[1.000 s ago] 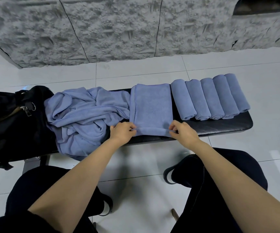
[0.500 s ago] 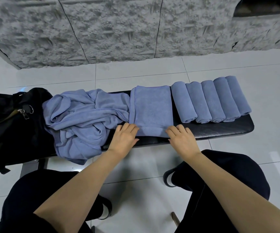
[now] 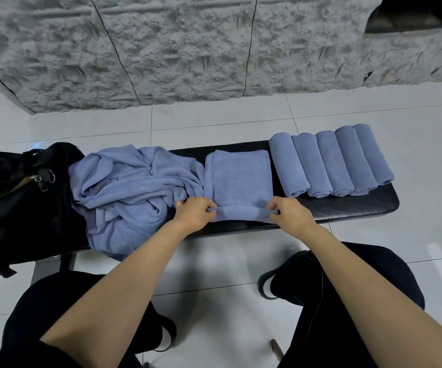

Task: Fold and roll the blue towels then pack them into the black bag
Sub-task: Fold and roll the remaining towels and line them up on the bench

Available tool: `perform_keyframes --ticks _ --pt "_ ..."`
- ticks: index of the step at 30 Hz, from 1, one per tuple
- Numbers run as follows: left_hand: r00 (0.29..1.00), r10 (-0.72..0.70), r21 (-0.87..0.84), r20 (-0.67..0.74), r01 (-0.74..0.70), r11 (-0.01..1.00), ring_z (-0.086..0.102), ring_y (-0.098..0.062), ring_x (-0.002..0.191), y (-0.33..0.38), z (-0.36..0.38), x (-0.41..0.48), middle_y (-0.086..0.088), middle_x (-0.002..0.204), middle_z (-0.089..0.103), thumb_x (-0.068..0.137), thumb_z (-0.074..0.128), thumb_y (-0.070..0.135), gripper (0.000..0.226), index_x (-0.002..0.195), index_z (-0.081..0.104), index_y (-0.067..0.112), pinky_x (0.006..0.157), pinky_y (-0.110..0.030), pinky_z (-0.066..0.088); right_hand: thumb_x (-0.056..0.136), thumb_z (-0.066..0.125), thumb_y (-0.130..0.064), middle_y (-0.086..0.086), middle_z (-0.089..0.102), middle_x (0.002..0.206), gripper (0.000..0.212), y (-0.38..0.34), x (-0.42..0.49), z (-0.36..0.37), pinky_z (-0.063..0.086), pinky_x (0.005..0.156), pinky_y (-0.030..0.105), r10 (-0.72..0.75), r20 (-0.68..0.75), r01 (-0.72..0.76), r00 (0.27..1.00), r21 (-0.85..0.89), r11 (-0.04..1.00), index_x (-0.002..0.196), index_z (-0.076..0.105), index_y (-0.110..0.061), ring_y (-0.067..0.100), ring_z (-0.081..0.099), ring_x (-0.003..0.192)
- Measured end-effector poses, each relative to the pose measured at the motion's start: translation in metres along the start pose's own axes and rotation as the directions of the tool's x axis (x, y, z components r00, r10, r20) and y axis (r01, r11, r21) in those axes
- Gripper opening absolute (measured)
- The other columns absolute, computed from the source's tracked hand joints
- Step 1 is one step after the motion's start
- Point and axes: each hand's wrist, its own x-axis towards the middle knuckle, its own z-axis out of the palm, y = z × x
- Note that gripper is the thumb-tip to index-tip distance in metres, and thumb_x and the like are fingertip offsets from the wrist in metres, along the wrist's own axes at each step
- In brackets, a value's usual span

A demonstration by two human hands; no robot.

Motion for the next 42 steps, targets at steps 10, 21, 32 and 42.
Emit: perform_keyframes --ticks 10,21,32,42 --pt "0.866 0.407 0.506 -0.29 -0.222 0.833 0.057 -0.022 0.078 0.001 0.022 -0.003 -0.001 0.086 0.064 0.067 0.08 0.023 0.024 0.084 0.069 0.011 0.071 -0.031 0.032 0.053 0.073 0.004 0.003 0.062 0.078 0.028 -0.008 -0.01 0.03 0.034 0.058 0.032 -0.388 -0.405 0.123 0.828 -0.543 0.83 0.076 0.066 -0.009 0.028 0.055 0.073" --pt "0.925 0.352 0.526 -0.145 -0.229 0.819 0.055 -0.022 0.088 0.009 0.005 -0.003 0.001 0.085 0.065 0.069 0.074 0.018 0.024 0.092 0.067 0.016 0.08 -0.034 0.025 0.042 0.072 0.007 0.002 0.056 0.055 0.042 -0.007 -0.002 0.01 0.036 0.056 0.031 -0.352 -0.317 0.165 0.88 -0.492 0.855 0.08 0.062 -0.008 0.027 0.053 0.066" --pt "0.947 0.168 0.18 -0.273 -0.121 0.976 0.045 -0.022 0.109 0.028 0.001 0.01 0.002 0.115 0.053 0.088 0.053 0.01 0.028 0.113 0.06 0.021 0.085 -0.029 0.027 0.068 0.07 0.002 0.005 0.063 0.096 0.035 -0.011 0.005 -0.005 0.037 0.067 0.033 -0.192 -0.287 0.067 0.939 -0.395 0.916 0.1 0.07 -0.013 0.029 0.052 0.09" --pt "0.852 0.486 0.539 -0.193 -0.322 0.778 0.058 -0.023 0.081 0.021 0.022 0.005 -0.006 0.09 0.06 0.053 0.085 0.016 0.051 0.098 0.065 0.006 0.079 -0.03 0.046 0.063 0.077 -0.023 0.007 0.062 0.1 0.054 -0.008 -0.009 0.028 0.04 0.073 0.041 -0.34 -0.373 0.054 0.863 -0.601 0.798 0.112 0.063 -0.006 0.031 0.057 0.094"
